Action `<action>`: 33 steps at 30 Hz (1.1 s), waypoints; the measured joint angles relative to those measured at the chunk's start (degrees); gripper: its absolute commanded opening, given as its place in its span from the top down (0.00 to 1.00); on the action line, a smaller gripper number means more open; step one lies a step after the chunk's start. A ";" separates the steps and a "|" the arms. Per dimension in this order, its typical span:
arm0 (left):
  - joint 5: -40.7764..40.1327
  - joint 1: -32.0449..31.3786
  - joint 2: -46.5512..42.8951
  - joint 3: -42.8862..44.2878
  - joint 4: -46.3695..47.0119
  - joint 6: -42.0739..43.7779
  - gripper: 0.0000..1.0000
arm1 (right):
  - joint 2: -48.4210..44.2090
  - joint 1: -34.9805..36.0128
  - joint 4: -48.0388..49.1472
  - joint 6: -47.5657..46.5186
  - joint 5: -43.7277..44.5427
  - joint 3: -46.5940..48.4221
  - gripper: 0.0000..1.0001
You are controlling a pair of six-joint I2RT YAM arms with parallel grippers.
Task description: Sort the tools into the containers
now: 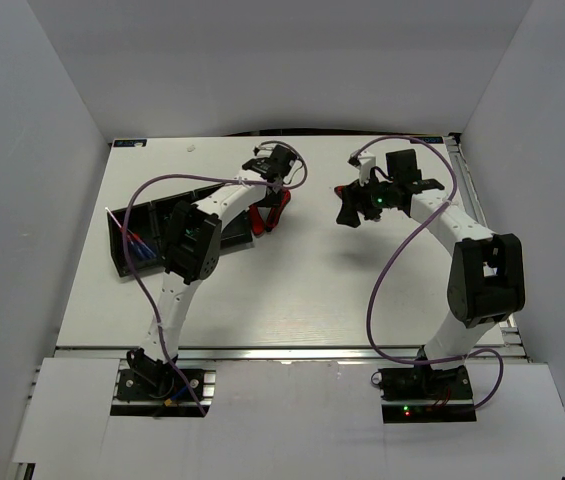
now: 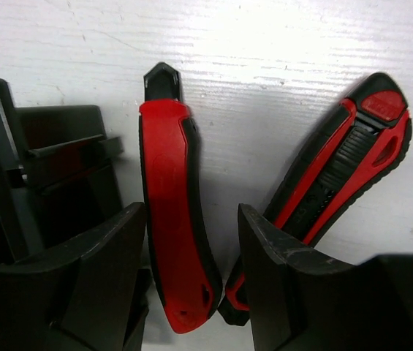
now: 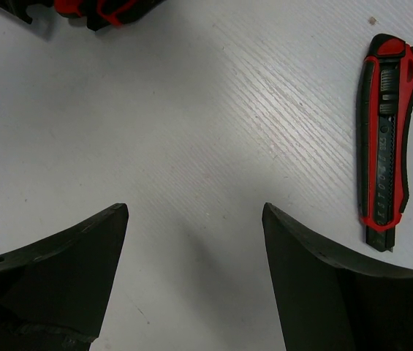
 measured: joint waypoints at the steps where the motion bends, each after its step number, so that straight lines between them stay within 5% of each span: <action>1: 0.00 -0.02 0.15 -0.07 0.02 -0.07 0.35 | 0.00 -0.04 0.02 0.00 -0.04 0.00 0.19; 33: 2.62 0.92 1.49 -1.66 -0.50 -0.98 0.36 | -0.33 -0.79 0.07 0.24 -0.96 -0.02 0.19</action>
